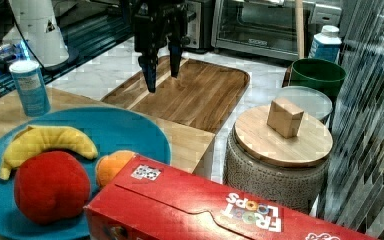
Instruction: Open the drawer.
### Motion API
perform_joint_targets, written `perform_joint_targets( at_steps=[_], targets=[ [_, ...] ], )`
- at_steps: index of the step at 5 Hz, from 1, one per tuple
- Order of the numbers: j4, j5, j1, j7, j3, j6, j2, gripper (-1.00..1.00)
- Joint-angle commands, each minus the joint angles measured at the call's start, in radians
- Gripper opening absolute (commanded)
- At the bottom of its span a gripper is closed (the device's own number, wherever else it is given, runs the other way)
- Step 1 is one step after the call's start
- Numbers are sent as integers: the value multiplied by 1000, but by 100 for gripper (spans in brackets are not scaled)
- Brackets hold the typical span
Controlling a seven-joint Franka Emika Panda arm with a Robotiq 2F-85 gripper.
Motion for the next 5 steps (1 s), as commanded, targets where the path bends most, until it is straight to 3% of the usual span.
perform_joint_targets(
  at_steps=[1, 4, 5],
  targets=[
    [-48, -5, -20, 8, -24, 143, 106, 100],
    [-2, 89, 25, 58, -5, -23, 113, 100],
    [24, 142, 15, -13, 23, -19, 139, 100]
  ],
)
